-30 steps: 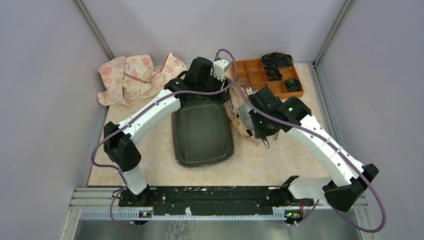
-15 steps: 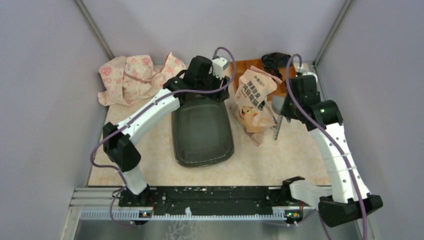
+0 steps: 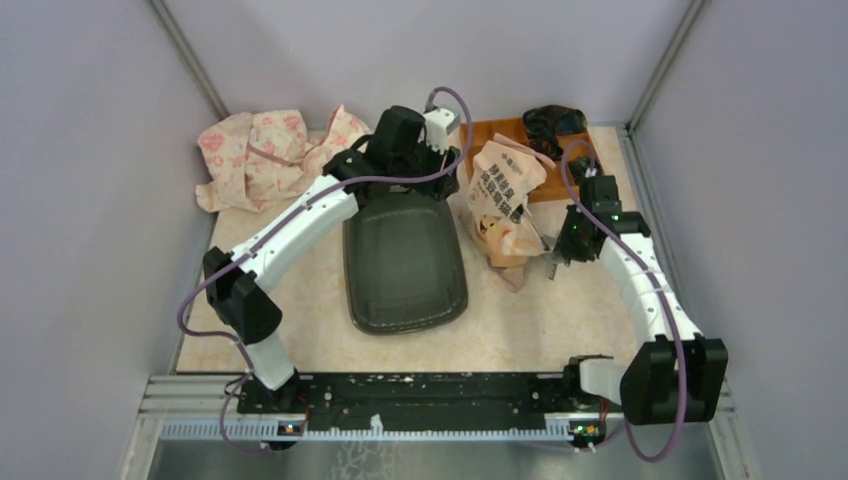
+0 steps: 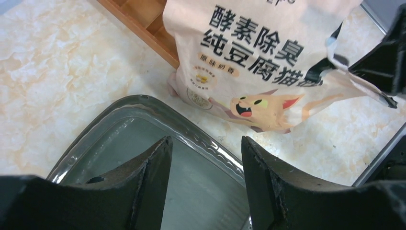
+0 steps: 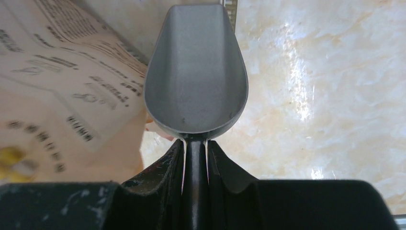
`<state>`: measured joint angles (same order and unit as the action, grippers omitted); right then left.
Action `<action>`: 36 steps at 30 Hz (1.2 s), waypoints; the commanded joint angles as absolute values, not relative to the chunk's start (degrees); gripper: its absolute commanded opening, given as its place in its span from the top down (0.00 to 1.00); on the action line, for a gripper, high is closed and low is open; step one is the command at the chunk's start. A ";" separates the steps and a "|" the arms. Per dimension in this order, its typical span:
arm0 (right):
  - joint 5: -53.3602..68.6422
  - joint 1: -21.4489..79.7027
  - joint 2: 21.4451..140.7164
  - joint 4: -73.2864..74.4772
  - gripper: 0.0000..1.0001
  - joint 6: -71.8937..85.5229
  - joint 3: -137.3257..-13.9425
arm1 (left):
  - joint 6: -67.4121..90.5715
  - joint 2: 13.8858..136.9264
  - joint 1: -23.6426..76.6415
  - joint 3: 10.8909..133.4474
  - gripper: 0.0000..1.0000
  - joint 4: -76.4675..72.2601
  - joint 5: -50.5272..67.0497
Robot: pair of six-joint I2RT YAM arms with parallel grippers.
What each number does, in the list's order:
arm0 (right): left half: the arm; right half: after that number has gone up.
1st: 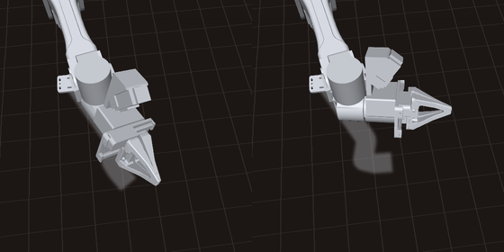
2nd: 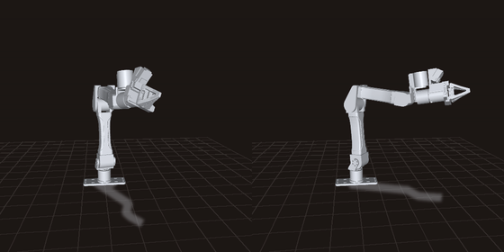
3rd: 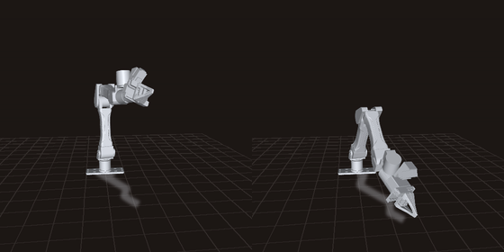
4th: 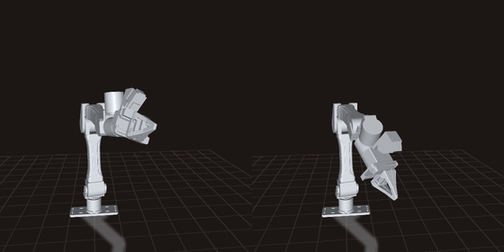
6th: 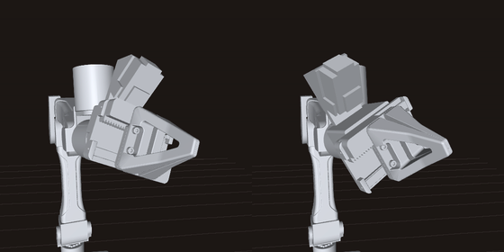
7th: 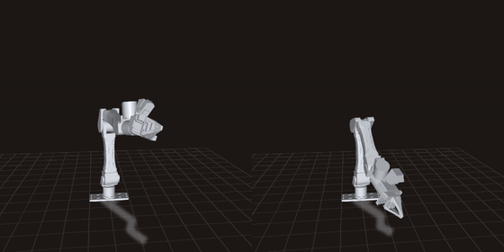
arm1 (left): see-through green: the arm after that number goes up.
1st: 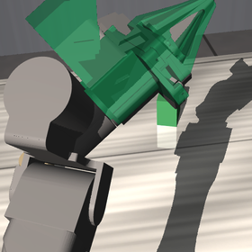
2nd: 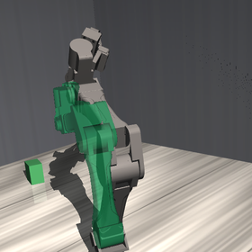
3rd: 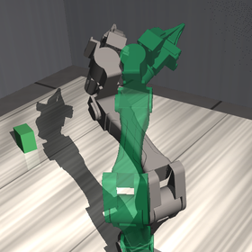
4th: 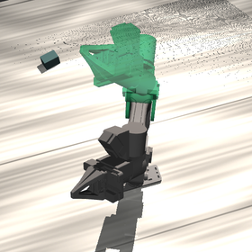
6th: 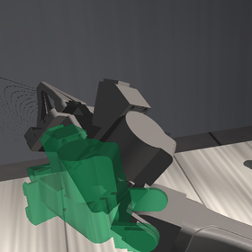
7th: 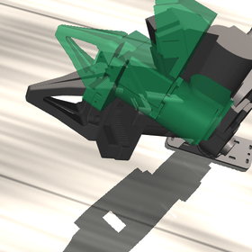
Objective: Fill the litter box with clean litter
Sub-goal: Open the cat litter bag at the center of the board.
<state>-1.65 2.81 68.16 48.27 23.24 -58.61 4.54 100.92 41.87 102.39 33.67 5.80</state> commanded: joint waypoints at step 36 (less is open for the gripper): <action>21.96 8.25 69.36 15.40 1.00 21.46 -45.13 | 28.12 103.06 55.46 104.00 0.55 22.54 13.64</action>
<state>11.07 3.75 72.31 21.91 21.87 -47.07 24.14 106.06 55.35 104.95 26.26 14.74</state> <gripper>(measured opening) 0.199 0.456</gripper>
